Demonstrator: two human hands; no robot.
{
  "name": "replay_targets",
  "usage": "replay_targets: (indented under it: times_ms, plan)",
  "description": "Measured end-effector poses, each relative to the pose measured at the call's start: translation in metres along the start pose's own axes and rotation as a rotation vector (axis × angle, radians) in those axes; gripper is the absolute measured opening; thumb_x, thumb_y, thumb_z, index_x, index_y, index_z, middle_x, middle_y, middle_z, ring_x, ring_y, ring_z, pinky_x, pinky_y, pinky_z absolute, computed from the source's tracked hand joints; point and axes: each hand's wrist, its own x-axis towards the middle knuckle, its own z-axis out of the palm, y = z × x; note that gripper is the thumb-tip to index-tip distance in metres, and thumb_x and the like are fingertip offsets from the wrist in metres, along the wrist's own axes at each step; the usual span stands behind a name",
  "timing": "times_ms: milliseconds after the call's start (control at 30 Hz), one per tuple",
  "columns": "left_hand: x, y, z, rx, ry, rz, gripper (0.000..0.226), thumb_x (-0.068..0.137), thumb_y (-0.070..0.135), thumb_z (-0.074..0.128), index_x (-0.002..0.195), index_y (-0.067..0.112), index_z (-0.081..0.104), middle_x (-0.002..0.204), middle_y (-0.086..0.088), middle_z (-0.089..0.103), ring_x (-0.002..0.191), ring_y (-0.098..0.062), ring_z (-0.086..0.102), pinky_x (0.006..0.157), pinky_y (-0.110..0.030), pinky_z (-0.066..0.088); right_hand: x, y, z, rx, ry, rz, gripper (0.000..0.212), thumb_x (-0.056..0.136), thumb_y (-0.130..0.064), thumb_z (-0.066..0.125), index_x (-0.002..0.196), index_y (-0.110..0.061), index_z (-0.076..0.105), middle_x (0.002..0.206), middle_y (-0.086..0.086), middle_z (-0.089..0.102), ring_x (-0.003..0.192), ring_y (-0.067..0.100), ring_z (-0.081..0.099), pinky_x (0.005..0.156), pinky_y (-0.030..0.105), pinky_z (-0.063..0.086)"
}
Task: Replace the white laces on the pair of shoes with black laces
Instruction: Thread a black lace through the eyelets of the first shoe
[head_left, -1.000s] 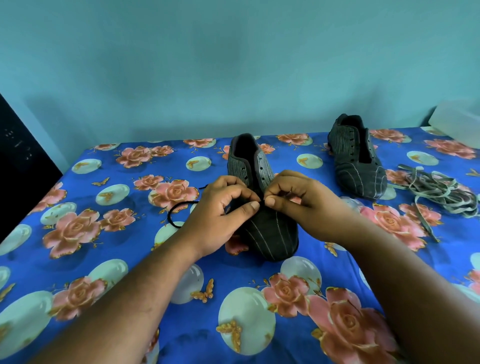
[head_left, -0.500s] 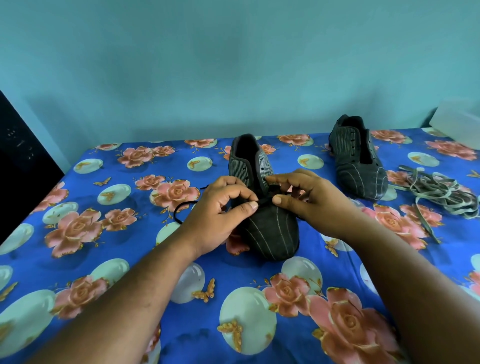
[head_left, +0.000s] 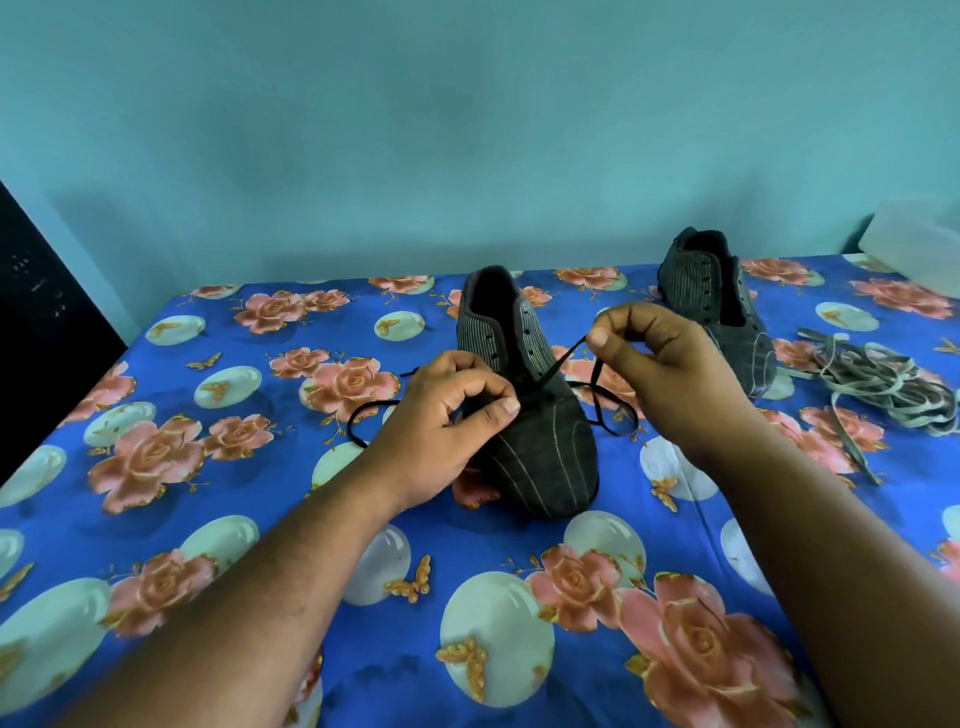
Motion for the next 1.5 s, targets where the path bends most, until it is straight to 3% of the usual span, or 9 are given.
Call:
replay_targets:
  times_ms: [200,367,500,600,767,900,1000,1167,1500]
  plan:
    - [0.001,0.0,0.001,-0.008,0.013,-0.033,0.007,0.09,0.046,0.063,0.09,0.042,0.069,0.114,0.011,0.054,0.117,-0.014,0.053,0.104,-0.039,0.044,0.001,-0.003,0.002,0.024,0.088,-0.082,0.011,0.099,-0.019,0.065,0.087,-0.02,0.065,0.082,-0.006,0.058,0.074,0.015,0.047,0.061,0.015,0.043]
    - [0.001,-0.003,0.001,-0.003,0.013,-0.007,0.014,0.088,0.053,0.063,0.093,0.04,0.069,0.112,0.011,0.055,0.114,-0.013,0.055,0.102,-0.036,0.045,-0.001,-0.004,0.002,0.059,0.023,-0.121,0.017,0.098,-0.031,0.065,0.096,-0.014,0.065,0.1,0.018,0.066,0.083,0.043,0.057,0.077,0.051,0.049]
    - [-0.001,-0.001,-0.006,0.033,0.007,0.03,0.015,0.094,0.034,0.071,0.107,0.027,0.068,0.106,0.01,0.058,0.093,-0.006,0.065,0.08,-0.025,0.05,-0.002,-0.01,0.002,0.163,-0.022,-0.128,0.013,0.097,-0.027,0.062,0.093,-0.015,0.063,0.084,0.005,0.072,0.084,0.017,0.067,0.082,0.032,0.053]
    - [-0.003,-0.001,-0.017,-0.013,-0.078,-0.083,0.015,0.094,0.032,0.07,0.103,0.023,0.061,0.088,0.001,0.064,0.054,-0.023,0.067,0.051,-0.043,0.055,0.001,-0.002,-0.002,0.126,-0.05,-0.058,0.014,0.101,-0.024,0.06,0.092,-0.014,0.061,0.069,0.006,0.06,0.068,0.025,0.055,0.067,0.037,0.048]
    - [-0.003,-0.004,-0.023,0.029,-0.146,-0.1,0.017,0.102,0.025,0.061,0.09,0.013,0.059,0.074,-0.009,0.07,0.054,-0.026,0.069,0.054,-0.04,0.056,0.001,0.005,-0.006,-0.125,-0.244,0.028,0.034,0.092,-0.044,0.061,0.093,-0.01,0.063,0.072,0.014,0.058,0.065,0.018,0.046,0.062,0.03,0.041]
    - [-0.002,-0.01,-0.027,-0.082,-0.099,-0.146,0.02,0.1,0.026,0.06,0.086,0.012,0.059,0.076,-0.024,0.064,0.06,-0.04,0.065,0.055,-0.045,0.054,0.006,0.011,-0.023,-0.2,-0.155,0.055,0.021,0.098,-0.028,0.065,0.086,-0.01,0.064,0.061,-0.008,0.054,0.053,0.005,0.042,0.054,0.013,0.037]
    - [-0.003,-0.011,-0.031,-0.138,-0.078,-0.164,0.018,0.101,0.016,0.059,0.087,0.004,0.06,0.08,-0.031,0.061,0.063,-0.046,0.061,0.053,-0.041,0.055,0.009,0.016,-0.034,-0.316,-0.165,0.053,0.022,0.097,-0.027,0.067,0.079,-0.015,0.064,0.06,-0.005,0.051,0.053,0.009,0.039,0.051,0.015,0.035]
    - [-0.003,-0.004,-0.035,-0.169,-0.074,-0.195,0.018,0.101,0.002,0.054,0.088,-0.01,0.056,0.066,-0.009,0.064,0.054,-0.018,0.061,0.051,-0.025,0.05,0.009,0.011,-0.042,-0.33,-0.158,0.027,0.02,0.097,-0.025,0.067,0.079,-0.016,0.065,0.058,-0.007,0.052,0.052,0.01,0.038,0.051,0.022,0.033]
    - [0.001,0.043,-0.07,-0.203,-0.028,-0.317,0.012,0.096,0.028,0.069,0.089,0.018,0.067,0.06,-0.001,0.039,0.054,-0.021,0.029,0.055,-0.028,0.021,0.01,-0.042,-0.039,0.036,-0.332,0.064,0.01,0.097,-0.009,0.066,0.106,-0.011,0.065,0.065,0.01,0.053,0.053,0.022,0.046,0.05,0.029,0.045]
